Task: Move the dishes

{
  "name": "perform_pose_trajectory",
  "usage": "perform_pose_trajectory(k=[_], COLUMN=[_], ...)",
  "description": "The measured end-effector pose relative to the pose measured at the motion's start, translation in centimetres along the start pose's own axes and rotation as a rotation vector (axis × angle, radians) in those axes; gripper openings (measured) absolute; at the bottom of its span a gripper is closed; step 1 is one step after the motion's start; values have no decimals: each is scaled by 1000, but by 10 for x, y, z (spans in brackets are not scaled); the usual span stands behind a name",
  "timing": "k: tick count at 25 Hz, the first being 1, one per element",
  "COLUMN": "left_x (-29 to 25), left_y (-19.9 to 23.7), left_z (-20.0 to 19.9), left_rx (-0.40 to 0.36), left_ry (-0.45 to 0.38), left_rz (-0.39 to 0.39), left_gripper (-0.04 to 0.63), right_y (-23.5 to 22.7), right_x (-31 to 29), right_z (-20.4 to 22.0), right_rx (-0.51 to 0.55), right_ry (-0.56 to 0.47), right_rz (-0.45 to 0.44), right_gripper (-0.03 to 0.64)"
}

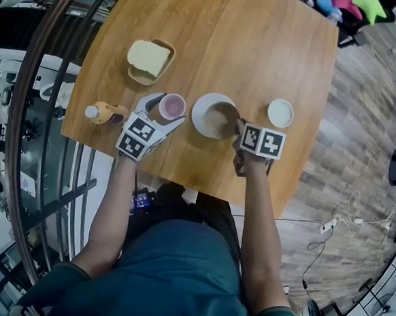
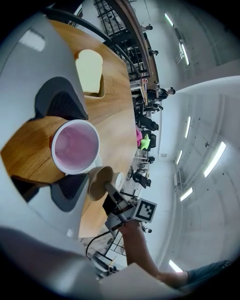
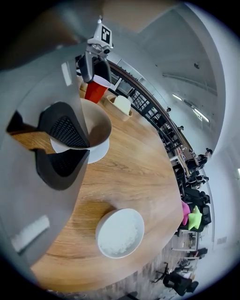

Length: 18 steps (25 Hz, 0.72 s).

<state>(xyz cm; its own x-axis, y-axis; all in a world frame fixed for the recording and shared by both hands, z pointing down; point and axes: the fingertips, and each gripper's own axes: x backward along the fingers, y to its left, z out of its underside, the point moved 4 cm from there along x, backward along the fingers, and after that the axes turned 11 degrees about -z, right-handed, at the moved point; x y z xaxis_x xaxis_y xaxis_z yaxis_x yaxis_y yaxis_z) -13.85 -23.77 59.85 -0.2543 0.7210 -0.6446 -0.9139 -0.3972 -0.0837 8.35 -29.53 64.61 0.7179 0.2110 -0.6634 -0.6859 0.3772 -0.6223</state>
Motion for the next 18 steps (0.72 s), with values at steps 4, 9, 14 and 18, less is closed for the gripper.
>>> perform_pose_trajectory(k=[4,9,14,18], left_x=[-4,-9,-12,-12], left_y=[1,1,2,5], left_z=[11,22,27,30], left_rx=[9,18,27,32], left_ry=[22,39,43,41], left_rz=[0,-5,-12,-11], left_gripper=[353,353,353,353], right_y=[0,-2,-7,-14], right_x=[12,26,43,56], right_z=[-3,-6,-8,-7], right_rx=[-4,-11,-19,-32], right_ry=[-19,-38,-58,-74], right_rz=[-1,2,10,23], right_gripper=[26,26,26,26])
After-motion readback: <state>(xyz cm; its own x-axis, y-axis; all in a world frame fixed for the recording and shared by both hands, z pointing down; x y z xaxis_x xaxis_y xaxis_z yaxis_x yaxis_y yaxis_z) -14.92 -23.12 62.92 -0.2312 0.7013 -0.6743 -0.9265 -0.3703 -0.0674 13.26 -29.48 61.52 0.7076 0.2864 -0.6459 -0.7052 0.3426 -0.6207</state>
